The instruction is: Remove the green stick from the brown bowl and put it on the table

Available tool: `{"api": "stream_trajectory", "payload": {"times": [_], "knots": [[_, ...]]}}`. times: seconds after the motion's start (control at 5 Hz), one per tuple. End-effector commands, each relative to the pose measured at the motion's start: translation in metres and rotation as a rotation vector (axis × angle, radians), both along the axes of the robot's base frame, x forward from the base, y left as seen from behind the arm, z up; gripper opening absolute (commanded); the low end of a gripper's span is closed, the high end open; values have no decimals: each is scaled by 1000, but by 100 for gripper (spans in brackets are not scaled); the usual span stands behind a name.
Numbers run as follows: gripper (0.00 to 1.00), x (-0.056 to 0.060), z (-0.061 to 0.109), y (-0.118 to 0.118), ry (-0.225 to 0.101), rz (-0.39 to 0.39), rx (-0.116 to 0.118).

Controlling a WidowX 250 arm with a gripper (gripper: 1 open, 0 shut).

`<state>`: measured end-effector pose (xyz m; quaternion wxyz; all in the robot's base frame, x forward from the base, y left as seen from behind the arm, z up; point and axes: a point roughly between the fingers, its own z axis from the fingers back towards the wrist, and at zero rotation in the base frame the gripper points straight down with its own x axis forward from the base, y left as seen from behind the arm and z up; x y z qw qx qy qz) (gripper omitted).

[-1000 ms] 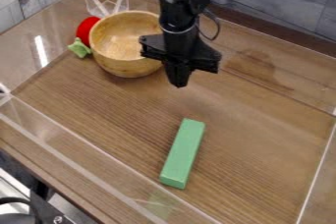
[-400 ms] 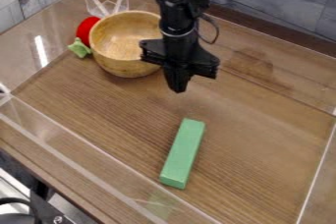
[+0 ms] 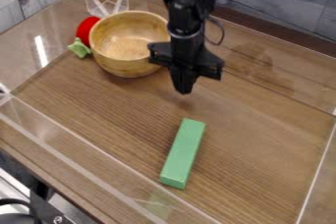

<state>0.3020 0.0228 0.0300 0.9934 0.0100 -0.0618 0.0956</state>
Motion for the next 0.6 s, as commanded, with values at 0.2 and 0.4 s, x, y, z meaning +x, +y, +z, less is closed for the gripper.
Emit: {"api": "stream_trajectory", "payload": {"times": [0.2, 0.4], "knots": [[0, 8, 9, -3, -32, -43, -19], [0, 10, 18, -1, -33, -68, -31]]}}
